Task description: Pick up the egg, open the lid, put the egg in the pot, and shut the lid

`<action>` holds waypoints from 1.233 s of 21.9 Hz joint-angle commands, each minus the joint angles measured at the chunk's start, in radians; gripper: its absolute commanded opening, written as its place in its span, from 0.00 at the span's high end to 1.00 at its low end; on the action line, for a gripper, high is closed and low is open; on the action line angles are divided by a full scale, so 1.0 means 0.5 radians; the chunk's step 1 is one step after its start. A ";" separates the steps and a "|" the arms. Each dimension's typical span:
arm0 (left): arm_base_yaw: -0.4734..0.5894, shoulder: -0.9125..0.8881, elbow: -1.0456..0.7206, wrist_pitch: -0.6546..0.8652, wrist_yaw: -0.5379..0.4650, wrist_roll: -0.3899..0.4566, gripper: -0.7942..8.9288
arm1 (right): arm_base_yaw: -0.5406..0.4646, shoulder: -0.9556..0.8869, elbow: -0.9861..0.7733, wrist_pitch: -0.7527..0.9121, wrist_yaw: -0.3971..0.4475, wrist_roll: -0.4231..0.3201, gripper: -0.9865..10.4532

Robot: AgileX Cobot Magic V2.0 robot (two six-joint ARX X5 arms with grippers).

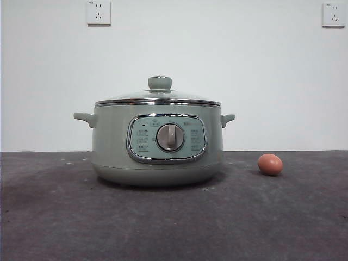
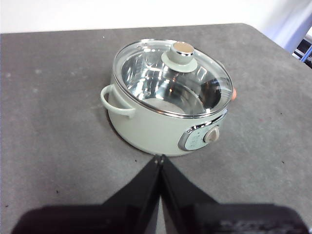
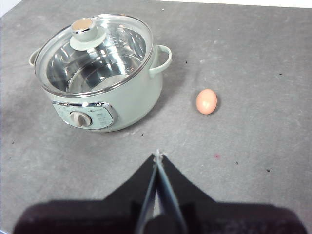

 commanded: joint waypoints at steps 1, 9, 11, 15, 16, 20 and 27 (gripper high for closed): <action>-0.006 0.022 0.000 0.008 0.019 0.024 0.79 | 0.002 -0.002 0.009 0.006 -0.004 -0.020 0.84; -0.006 0.085 0.005 0.031 0.121 0.021 0.22 | 0.002 0.011 0.009 0.005 -0.004 -0.006 0.38; -0.007 0.104 0.027 0.033 0.122 0.021 0.22 | 0.002 0.035 0.009 0.006 -0.004 -0.006 0.38; -0.049 0.242 0.181 0.039 0.121 0.024 0.22 | 0.002 0.101 0.009 0.023 -0.005 0.003 0.38; -0.073 0.298 0.232 0.038 0.121 0.024 0.22 | 0.002 0.122 0.009 0.025 -0.005 0.009 0.38; -0.224 0.601 0.449 0.092 0.120 0.064 0.22 | 0.002 0.220 0.009 0.029 -0.005 0.009 0.39; -0.595 1.353 0.963 0.266 0.044 0.200 0.22 | 0.002 0.337 0.024 0.060 -0.063 0.033 0.39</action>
